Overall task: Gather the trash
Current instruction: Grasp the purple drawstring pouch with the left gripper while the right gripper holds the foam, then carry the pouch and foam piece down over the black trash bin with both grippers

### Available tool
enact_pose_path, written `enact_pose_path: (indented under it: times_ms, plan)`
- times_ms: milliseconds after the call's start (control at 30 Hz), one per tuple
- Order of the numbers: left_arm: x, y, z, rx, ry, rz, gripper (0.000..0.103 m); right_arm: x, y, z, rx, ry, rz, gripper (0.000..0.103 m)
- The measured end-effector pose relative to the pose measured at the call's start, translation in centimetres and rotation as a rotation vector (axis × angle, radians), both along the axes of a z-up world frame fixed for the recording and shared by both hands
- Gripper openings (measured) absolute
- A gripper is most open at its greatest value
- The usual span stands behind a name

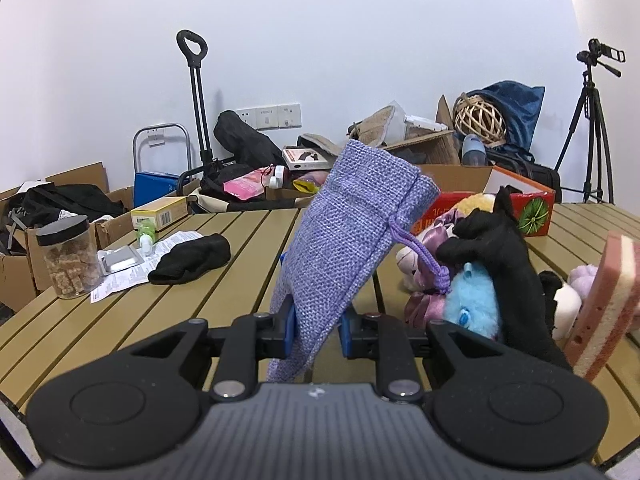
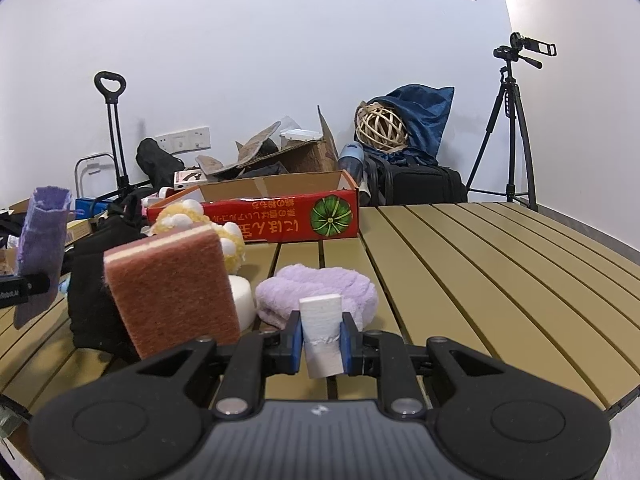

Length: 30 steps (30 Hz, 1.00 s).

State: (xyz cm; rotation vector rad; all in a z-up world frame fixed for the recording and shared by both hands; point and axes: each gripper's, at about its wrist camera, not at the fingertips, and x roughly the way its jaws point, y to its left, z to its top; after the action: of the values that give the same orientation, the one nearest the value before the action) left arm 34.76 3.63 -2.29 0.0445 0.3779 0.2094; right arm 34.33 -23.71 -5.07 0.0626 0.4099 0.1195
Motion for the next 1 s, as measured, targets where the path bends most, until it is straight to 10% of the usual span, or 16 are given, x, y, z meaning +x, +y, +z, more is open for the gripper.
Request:
enact_pose_path:
  times_ms: [1000]
  plan:
    - [-11.9,-0.7,-0.6,-0.121,-0.015,-0.044,0.021,-8.1,1.6,0.5,0.017,-0.05,0.152,0.018]
